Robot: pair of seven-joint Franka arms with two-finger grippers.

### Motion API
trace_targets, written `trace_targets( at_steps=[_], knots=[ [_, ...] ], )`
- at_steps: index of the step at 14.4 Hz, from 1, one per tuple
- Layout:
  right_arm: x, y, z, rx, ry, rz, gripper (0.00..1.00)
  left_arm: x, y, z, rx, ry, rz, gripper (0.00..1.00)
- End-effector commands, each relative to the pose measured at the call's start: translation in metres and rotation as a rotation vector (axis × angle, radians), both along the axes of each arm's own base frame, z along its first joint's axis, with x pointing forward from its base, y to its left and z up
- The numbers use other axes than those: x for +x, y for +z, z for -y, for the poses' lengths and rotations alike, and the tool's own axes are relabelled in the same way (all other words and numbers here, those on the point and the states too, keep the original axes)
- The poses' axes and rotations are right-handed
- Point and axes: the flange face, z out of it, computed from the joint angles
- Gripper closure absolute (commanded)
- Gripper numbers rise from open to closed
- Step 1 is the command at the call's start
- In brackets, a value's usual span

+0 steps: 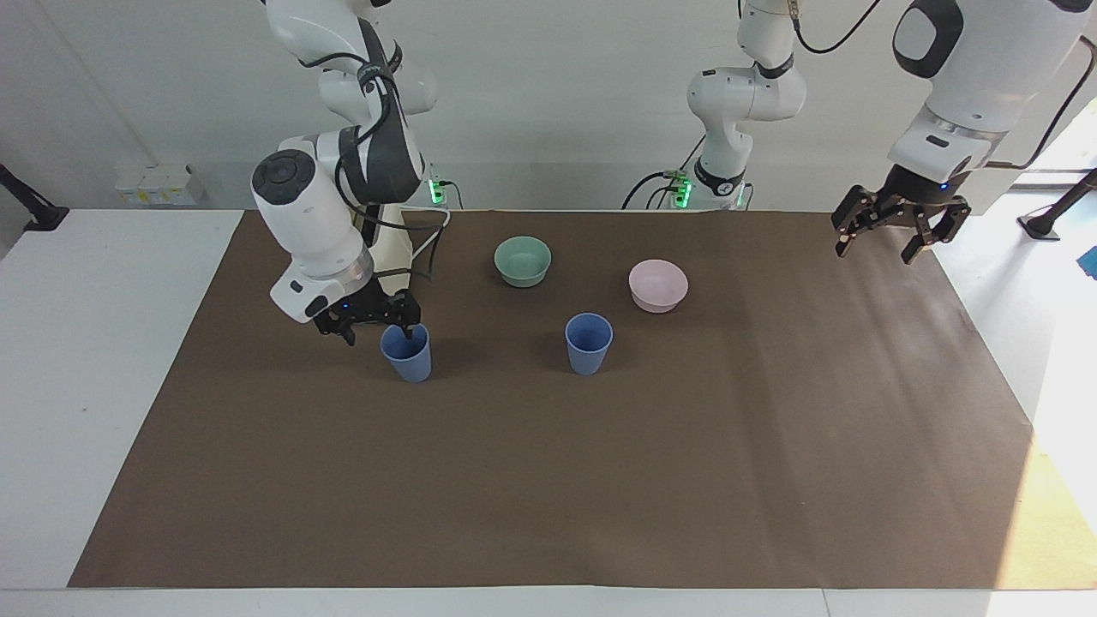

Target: Stack blue cups with both arms

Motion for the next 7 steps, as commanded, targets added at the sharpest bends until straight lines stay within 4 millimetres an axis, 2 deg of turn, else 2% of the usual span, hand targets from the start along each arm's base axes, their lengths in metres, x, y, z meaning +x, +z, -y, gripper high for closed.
trace_targets(
  at_steps=[1, 6, 7],
  knots=[
    [-0.009, -0.017, 0.009, 0.014, -0.005, -0.014, 0.0, 0.009, 0.006, -0.007, 0.023, -0.014, -0.065, 0.0],
    [-0.006, -0.054, 0.019, 0.015, -0.028, 0.0, 0.0, 0.004, 0.012, -0.003, 0.032, -0.02, -0.08, 0.0],
    [-0.003, -0.068, 0.02, 0.016, -0.018, -0.006, 0.0, 0.003, 0.011, -0.005, 0.029, -0.015, -0.094, 0.0]
  ],
)
